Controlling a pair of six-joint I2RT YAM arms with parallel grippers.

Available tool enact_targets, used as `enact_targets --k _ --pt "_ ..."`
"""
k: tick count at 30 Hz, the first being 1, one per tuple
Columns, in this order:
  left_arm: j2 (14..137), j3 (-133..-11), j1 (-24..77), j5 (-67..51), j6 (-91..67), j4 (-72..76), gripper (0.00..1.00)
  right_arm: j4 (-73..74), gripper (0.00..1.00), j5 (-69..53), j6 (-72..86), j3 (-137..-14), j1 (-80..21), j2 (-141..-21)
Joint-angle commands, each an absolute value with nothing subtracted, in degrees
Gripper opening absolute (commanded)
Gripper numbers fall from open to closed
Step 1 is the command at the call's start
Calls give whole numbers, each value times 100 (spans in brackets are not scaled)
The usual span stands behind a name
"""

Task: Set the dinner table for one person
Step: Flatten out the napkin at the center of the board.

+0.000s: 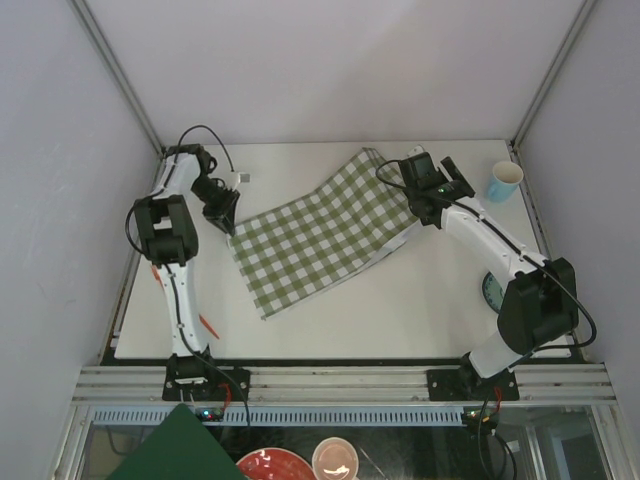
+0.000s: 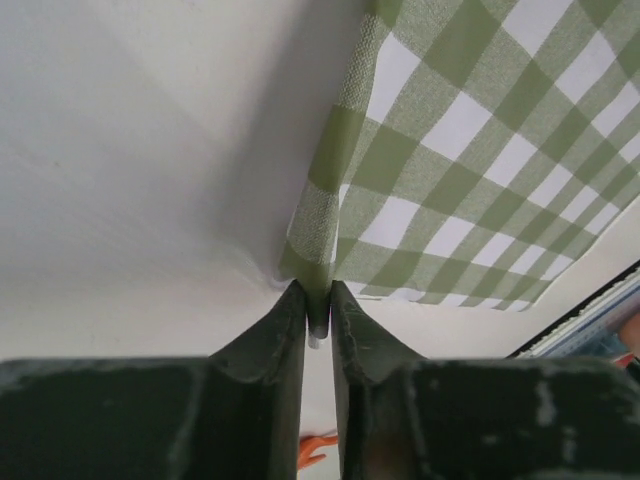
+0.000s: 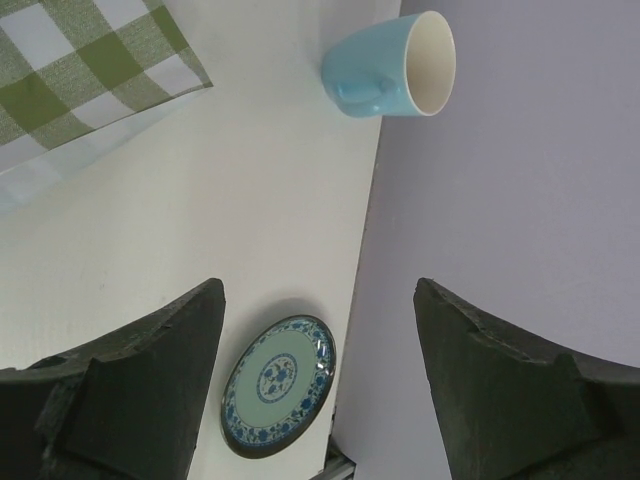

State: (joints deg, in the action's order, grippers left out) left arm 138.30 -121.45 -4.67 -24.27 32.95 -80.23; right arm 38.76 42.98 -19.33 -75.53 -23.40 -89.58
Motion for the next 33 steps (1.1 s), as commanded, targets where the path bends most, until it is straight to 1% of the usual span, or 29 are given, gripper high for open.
enact_targets --k 1,3,4,9,12,15,18,20,23,29,33 --pt "13125 -11977 -557 -2703 3212 -8116 14 3782 76 4405 -1881 -7707 -2388 -8923" --pt "13028 -11953 -602 -2714 3172 -8083 2 3756 75 4414 -1893 -7707 -2388 -8919" --pt "12986 -11944 -606 -2722 3157 -8063 0 3746 75 4427 -1910 -7706 -2395 -8913" --pt "12812 -11920 -609 -2846 3164 -8060 0 3770 74 4411 -1893 -7695 -2407 -8906" --pt "12441 -11869 -618 -2918 3214 -8081 0 3770 73 4416 -1882 -7642 -2385 -8902" --pt "11777 -11800 -616 -3026 3302 -8167 0 3750 73 4420 -1909 -7581 -2368 -8836" --pt "10829 -11586 -607 -3169 3352 -8216 0 3773 72 4384 -1915 -7575 -2345 -8789" --pt "10271 -11505 -651 -3155 3322 -8214 0 3767 72 4416 -1931 -7547 -2330 -8842" --pt "9765 -11445 -721 -2940 3174 -8193 0 3744 72 4427 -1932 -7531 -2295 -8966" --pt "9139 -10957 -749 -3048 2964 -7938 0 3779 72 4417 -1849 -7531 -2376 -9184" --pt "9509 -10811 -787 -3003 3032 -8037 0 3776 70 4422 -1887 -7531 -2440 -9235"
